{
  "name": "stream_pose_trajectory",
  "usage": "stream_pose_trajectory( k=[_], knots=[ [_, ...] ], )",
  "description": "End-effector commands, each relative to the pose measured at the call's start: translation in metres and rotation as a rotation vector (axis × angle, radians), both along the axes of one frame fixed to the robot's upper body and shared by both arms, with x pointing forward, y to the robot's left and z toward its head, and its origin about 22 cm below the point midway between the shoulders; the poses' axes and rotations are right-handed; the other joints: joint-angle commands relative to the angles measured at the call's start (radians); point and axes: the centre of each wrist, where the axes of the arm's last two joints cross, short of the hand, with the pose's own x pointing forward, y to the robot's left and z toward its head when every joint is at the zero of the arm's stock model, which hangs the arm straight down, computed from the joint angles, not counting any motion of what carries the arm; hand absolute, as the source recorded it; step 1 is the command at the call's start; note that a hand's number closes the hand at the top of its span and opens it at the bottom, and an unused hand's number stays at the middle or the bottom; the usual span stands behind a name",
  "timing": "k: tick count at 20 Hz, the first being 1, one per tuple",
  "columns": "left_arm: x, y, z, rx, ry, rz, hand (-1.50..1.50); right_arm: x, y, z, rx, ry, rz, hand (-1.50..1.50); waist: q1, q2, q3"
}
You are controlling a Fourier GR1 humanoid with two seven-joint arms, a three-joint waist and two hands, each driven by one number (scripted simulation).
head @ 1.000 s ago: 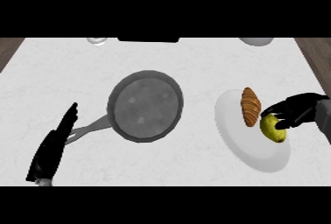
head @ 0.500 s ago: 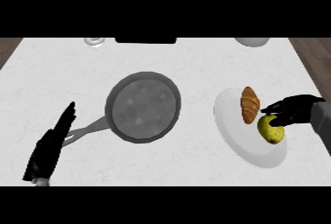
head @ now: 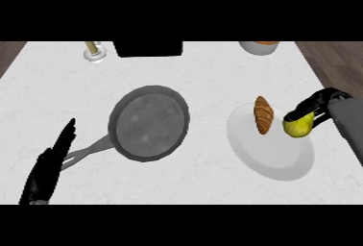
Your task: Pick the pear from the plate and place it in the pan
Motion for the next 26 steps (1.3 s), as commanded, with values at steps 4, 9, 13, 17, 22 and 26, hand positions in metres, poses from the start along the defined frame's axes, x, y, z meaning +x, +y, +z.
stream_pose_trajectory(
  k=[4,9,13,17,22,26],
  knots=[
    [-0.002,0.002,-0.004,0.015,0.035,0.007,0.00,0.039,0.072,0.086,-0.486,-0.420,0.063,1.50,-0.011,-0.043,-0.001],
    [-0.005,0.004,-0.005,0.013,0.041,0.008,0.00,0.043,0.167,0.133,-0.688,-0.743,0.156,1.50,0.007,-0.032,0.012],
    [-0.001,-0.001,-0.004,-0.023,0.023,0.015,0.00,0.027,0.245,0.151,-0.734,-0.910,0.157,1.50,-0.012,-0.010,0.023],
    [-0.005,-0.001,-0.007,-0.011,0.004,0.013,0.00,-0.002,0.310,0.147,-0.694,-0.994,0.114,1.50,0.000,0.024,0.031],
    [0.001,0.004,0.003,-0.005,-0.034,-0.006,0.00,-0.023,0.345,0.116,-0.643,-1.022,0.013,1.50,0.026,0.059,0.035],
    [0.007,-0.003,0.007,-0.019,-0.053,-0.015,0.00,-0.026,0.356,0.101,-0.584,-1.018,-0.044,1.50,0.038,0.072,0.036]
  ],
)
